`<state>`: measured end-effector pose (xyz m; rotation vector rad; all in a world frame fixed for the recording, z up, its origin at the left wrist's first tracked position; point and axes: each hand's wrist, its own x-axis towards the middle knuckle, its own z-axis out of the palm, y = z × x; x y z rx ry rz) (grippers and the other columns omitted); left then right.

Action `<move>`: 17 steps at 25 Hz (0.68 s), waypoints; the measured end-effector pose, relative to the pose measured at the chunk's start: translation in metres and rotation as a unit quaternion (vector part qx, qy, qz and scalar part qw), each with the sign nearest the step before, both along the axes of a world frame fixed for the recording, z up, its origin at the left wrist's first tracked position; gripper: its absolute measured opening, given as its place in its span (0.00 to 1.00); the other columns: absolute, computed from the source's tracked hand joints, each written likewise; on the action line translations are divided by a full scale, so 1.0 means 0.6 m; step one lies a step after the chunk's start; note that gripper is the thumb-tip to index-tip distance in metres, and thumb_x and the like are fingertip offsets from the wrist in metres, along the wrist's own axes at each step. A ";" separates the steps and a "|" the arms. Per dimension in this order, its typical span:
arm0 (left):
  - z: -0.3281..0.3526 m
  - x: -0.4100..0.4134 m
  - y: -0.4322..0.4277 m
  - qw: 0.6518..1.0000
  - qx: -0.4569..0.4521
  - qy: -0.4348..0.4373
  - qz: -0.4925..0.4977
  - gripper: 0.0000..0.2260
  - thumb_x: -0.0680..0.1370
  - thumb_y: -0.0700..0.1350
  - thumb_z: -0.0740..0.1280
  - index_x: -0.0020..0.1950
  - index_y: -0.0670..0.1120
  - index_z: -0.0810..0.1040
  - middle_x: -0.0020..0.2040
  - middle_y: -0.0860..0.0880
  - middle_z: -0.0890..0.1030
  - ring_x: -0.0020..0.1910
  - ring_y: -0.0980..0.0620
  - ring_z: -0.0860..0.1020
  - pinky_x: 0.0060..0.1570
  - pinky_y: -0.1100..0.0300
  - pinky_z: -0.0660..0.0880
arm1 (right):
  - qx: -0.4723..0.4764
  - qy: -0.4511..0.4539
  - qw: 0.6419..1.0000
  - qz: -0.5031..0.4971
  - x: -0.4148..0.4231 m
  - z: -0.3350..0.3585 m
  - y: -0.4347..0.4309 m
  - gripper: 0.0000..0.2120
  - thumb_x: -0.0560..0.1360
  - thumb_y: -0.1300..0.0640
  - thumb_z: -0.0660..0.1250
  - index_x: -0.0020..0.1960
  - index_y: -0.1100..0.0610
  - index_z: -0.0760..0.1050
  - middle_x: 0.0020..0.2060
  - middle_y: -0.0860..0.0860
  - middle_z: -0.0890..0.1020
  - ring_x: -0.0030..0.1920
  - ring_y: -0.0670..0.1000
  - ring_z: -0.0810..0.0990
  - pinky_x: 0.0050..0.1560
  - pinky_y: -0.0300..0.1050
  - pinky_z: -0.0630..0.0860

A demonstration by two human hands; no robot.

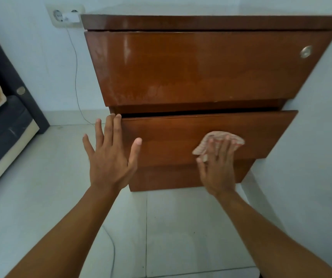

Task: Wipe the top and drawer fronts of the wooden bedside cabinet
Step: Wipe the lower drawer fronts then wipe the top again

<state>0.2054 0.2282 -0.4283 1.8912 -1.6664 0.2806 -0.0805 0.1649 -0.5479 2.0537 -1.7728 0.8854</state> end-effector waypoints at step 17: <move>-0.005 -0.016 -0.006 1.000 -0.009 0.021 0.015 0.36 0.80 0.70 0.43 0.83 0.52 0.49 0.84 0.49 0.52 0.83 0.44 0.48 0.77 0.32 0.45 | -0.034 -0.068 0.972 0.223 0.189 -0.009 0.099 0.37 0.77 0.74 0.44 0.82 0.51 0.58 0.81 0.61 0.60 0.82 0.65 0.53 0.63 0.57 0.80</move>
